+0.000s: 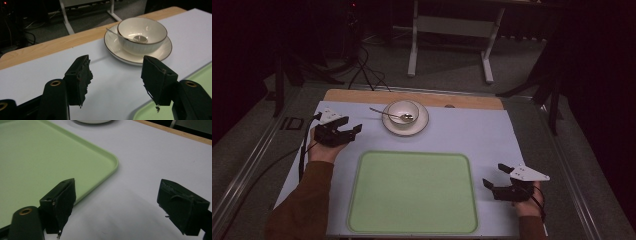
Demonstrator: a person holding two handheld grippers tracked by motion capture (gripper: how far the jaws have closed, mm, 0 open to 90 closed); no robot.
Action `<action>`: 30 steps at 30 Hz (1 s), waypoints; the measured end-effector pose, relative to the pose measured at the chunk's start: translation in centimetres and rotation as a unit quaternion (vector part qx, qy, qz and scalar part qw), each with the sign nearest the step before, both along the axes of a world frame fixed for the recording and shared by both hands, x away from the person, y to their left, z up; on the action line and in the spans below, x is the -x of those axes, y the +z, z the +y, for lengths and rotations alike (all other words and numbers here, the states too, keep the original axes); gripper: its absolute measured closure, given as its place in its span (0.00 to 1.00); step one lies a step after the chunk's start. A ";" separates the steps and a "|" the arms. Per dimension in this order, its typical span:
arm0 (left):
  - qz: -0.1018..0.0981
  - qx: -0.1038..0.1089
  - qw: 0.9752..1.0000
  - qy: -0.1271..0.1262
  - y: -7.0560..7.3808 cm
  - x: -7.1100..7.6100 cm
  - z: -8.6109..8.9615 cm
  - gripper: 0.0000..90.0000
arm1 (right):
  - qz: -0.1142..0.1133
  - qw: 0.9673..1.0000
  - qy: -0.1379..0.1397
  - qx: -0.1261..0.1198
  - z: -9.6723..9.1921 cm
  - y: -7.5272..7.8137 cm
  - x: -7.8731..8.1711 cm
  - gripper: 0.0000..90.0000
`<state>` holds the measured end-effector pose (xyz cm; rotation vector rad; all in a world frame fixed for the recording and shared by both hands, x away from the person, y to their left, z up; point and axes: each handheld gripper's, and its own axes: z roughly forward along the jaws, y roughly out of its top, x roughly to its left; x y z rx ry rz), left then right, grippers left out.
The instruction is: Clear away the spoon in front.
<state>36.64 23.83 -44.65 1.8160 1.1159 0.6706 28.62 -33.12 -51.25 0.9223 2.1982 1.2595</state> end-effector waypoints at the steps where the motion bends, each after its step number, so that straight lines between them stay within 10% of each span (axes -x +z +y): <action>1: -0.001 0.000 1.000 0.000 0.1 -0.1 0.0 0.44 | 0.000 1.000 0.000 0.000 0.0 0.0 0.0 0.17; 30: -0.001 -0.005 1.000 -0.001 0.4 -4.2 -1.4 0.49 | 0.003 1.000 0.004 0.002 0.0 0.0 0.0 0.17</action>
